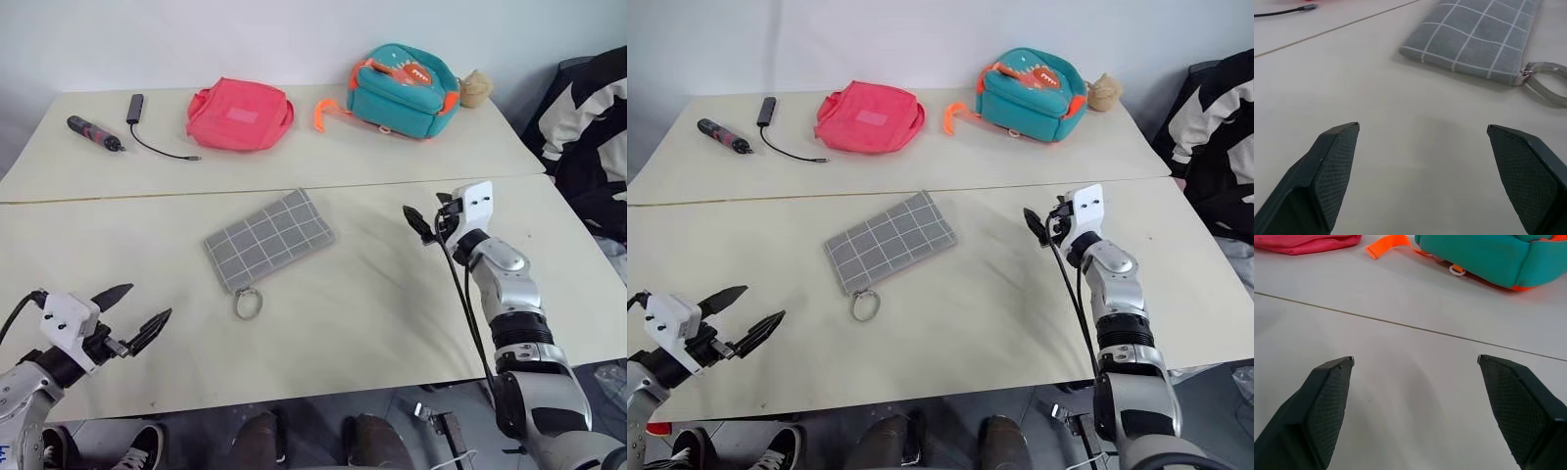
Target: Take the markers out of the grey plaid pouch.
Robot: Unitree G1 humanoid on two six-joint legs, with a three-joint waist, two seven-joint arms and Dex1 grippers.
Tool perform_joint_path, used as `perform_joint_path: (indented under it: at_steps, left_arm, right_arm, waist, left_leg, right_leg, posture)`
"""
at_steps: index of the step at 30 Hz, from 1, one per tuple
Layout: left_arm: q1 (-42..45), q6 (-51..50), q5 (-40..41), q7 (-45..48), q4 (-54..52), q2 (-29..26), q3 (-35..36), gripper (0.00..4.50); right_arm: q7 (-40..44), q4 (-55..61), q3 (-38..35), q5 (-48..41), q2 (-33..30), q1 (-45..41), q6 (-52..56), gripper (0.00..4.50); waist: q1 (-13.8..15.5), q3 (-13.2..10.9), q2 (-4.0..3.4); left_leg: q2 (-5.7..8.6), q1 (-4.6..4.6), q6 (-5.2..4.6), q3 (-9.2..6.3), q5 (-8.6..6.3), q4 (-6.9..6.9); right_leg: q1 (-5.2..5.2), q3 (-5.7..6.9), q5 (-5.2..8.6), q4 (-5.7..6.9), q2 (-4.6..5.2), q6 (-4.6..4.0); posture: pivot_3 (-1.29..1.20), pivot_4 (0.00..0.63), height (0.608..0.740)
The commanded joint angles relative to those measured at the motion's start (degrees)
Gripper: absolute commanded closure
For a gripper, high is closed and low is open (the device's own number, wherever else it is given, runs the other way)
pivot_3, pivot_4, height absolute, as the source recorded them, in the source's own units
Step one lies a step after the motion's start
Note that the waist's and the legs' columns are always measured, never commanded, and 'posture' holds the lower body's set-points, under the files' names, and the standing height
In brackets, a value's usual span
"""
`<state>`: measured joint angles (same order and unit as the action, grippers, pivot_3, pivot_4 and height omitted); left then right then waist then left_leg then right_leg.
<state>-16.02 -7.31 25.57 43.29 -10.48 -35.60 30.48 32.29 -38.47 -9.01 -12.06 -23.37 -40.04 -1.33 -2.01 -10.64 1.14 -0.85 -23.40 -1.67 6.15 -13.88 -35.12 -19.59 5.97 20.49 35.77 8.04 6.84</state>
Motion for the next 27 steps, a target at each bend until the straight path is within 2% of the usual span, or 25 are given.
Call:
perform_joint_path:
  at_steps: [1,5,10,12,15,17,22,27]
  left_arm:
    - [0.33,0.38,0.98,-0.09,-1.47,0.01,0.63,0.06]
    - [1.55,3.81,-4.20,-1.36,-0.24,-1.13,-0.91,0.06]
    - [3.89,6.49,-5.67,-1.97,1.00,-0.59,-1.98,0.06]
    - [4.90,7.49,-6.15,-2.50,1.47,-0.36,-2.20,0.00]
    - [7.26,13.80,-14.81,-6.16,5.40,-1.95,-4.57,0.00]
    - [8.57,16.65,-16.41,-6.90,6.95,-2.10,-5.12,0.00]
    - [11.92,21.91,-21.87,-9.57,10.61,-3.55,-7.54,0.00]
    - [13.80,28.70,-29.42,-12.11,12.91,-4.72,-12.37,0.00]
  right_arm:
    - [1.13,2.54,-0.35,-0.64,-0.05,0.01,-1.07,0.24]
    - [1.83,4.06,0.03,-0.38,-0.07,0.52,-0.76,0.24]
    - [4.53,9.81,1.84,-1.44,1.65,1.68,1.03,0.24]
    - [4.13,11.78,3.46,-0.12,2.46,2.01,1.27,0.86]
    - [2.30,16.12,6.56,0.42,6.85,2.13,2.76,1.89]
    - [0.38,17.54,7.98,1.73,9.17,2.35,3.09,2.62]
    - [-5.43,15.96,11.44,5.35,15.39,1.23,2.45,4.45]
    - [-10.08,7.32,15.51,11.78,18.62,-2.74,-0.50,4.48]
  waist:
    - [0.00,-0.01,-0.01]
    - [0.22,-0.01,-0.01]
    - [0.14,-0.01,-0.02]
    - [-0.03,-0.01,-0.02]
    - [-0.17,-0.01,-0.02]
    - [-0.40,-0.01,-0.02]
    - [-0.37,0.00,0.00]
    - [-0.48,-0.01,-0.01]
  left_leg:
    - [0.00,0.01,0.01,0.00,0.00,0.00]
    - [0.01,0.00,0.00,0.00,0.00,0.00]
    - [0.01,0.00,0.17,0.01,-0.11,0.00]
    - [-0.01,0.01,0.17,0.02,-0.11,0.03]
    - [-0.02,0.02,0.13,0.03,-0.08,0.04]
    - [-0.03,0.03,0.04,0.06,-0.02,0.05]
    - [-0.02,0.02,0.19,0.08,-0.12,0.08]
    - [0.01,0.01,0.25,0.17,-0.16,0.08]
  right_leg:
    - [0.00,0.00,0.00,0.00,0.00,0.00]
    - [0.01,0.01,0.00,0.00,0.02,0.00]
    - [-0.01,0.01,0.00,0.00,0.01,0.00]
    - [-0.02,0.01,0.00,0.02,-0.01,0.00]
    - [-0.03,0.04,0.00,0.07,0.00,0.00]
    - [-0.08,0.06,0.00,0.12,-0.02,0.00]
    - [-0.12,0.15,0.00,0.15,0.04,0.00]
    - [-0.20,0.17,-0.01,0.19,0.07,-0.01]
  posture:
    - [0.00,0.150,0.740]
    - [0.00,0.150,0.740]
    - [0.00,0.150,0.740]
    - [0.00,0.150,0.740]
    - [0.00,0.150,0.740]
    - [0.00,0.150,0.740]
    - [0.00,0.150,0.740]
    - [0.00,0.150,0.740]
